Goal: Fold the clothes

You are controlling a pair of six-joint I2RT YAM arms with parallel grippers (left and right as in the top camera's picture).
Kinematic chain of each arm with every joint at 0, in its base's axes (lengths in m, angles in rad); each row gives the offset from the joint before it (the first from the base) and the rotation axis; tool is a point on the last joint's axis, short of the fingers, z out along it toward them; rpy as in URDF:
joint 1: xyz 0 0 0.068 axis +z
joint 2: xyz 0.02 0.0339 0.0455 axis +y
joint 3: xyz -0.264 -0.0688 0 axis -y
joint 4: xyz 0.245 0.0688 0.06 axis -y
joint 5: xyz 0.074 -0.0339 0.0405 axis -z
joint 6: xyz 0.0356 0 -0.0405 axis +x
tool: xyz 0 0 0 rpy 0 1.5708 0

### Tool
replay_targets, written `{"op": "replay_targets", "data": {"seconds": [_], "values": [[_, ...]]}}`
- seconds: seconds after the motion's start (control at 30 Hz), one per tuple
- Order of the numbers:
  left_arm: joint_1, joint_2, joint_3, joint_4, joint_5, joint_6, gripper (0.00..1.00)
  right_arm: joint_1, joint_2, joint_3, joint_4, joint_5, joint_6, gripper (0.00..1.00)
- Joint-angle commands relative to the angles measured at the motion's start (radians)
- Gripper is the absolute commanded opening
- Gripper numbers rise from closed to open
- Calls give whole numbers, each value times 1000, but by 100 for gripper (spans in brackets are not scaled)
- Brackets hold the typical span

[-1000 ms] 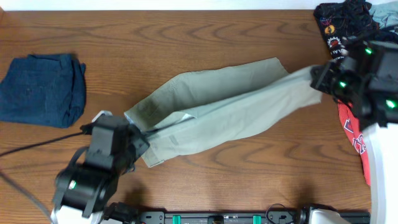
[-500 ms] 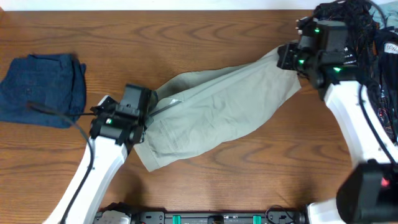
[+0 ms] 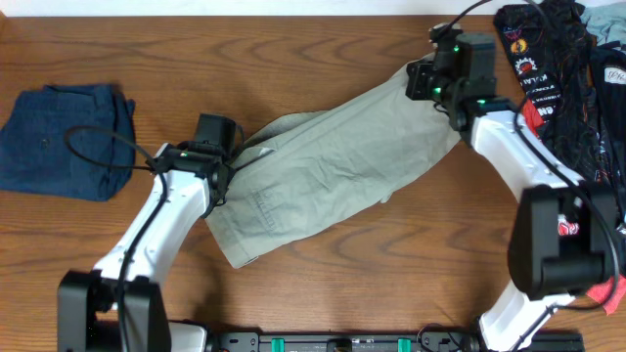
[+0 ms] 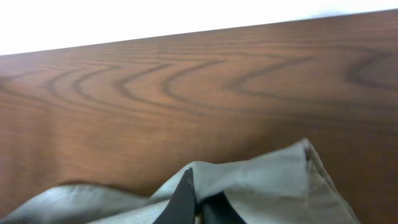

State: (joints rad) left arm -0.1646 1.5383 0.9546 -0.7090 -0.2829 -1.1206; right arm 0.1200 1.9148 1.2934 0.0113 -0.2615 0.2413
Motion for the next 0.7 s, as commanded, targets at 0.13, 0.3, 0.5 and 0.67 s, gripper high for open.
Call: {"op": "replay_targets", "data": {"seconds": [0.13, 0.3, 0.5, 0.67], "values": [[24, 54, 0, -16, -77, 43, 54, 4, 59, 23, 88, 108, -15, 35], [24, 53, 0, -30, 23, 117, 66, -14, 40, 23, 35, 108, -23, 53], [24, 40, 0, -49, 52, 158, 83, -48, 9, 23, -118, 108, -71, 51], [53, -27, 2, -45, 51, 171, 88, -62, 16, 20, -300, 109, -150, 42]]}}
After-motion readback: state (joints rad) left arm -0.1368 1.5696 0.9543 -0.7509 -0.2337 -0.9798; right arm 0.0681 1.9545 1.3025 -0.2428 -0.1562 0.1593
